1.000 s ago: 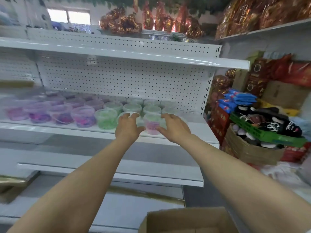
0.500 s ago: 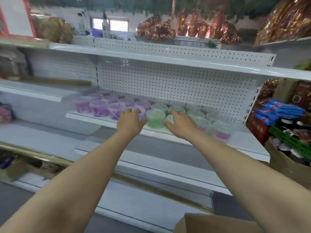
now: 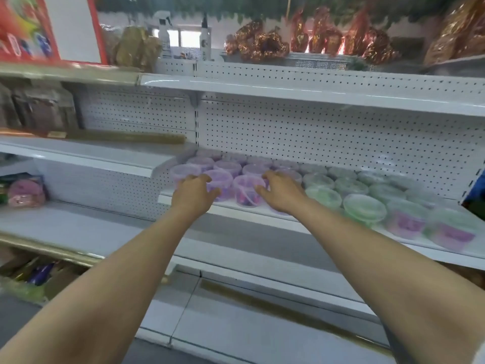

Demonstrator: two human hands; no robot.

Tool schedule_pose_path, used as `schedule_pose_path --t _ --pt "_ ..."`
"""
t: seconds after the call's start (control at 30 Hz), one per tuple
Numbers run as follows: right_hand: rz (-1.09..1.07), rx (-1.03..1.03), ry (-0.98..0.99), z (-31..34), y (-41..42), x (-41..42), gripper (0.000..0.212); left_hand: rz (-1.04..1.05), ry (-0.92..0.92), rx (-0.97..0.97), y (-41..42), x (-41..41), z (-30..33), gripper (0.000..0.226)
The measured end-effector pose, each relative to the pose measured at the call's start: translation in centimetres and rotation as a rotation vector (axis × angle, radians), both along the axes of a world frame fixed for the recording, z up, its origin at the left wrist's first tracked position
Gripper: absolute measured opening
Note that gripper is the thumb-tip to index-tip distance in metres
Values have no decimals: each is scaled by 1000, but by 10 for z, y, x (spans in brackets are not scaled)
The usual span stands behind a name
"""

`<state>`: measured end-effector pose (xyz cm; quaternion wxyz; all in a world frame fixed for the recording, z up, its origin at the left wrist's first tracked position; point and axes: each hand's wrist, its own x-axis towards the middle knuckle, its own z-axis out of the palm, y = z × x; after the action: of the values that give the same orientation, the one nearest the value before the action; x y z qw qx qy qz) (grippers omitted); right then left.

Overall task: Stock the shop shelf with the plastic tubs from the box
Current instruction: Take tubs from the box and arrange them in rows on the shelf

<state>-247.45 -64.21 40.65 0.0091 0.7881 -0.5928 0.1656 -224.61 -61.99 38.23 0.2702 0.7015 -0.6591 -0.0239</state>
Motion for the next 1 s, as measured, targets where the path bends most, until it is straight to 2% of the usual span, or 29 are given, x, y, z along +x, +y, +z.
schedule_pose_path --t 0.23,0.47,0.57,0.7,0.8,1.0 --pt "-5 -2 -31 -7 -78 50 46 -7 2 27 -82 53 -19 50" --pt "-29 8 -34 -13 -207 94 44 -68 33 26 -204 85 -22 45" --pt "-42 56 -10 -14 -266 113 45 -82 -53 57 -259 97 -18 45" --pt "-93 134 42 -27 -334 131 46 -108 -142 192 -330 106 -14 51" --pt "-88 171 56 -49 -365 136 55 -196 -245 287 -362 97 -11 40" --pt "-73 183 89 -60 -389 145 42 -280 -349 255 -400 98 -24 33"
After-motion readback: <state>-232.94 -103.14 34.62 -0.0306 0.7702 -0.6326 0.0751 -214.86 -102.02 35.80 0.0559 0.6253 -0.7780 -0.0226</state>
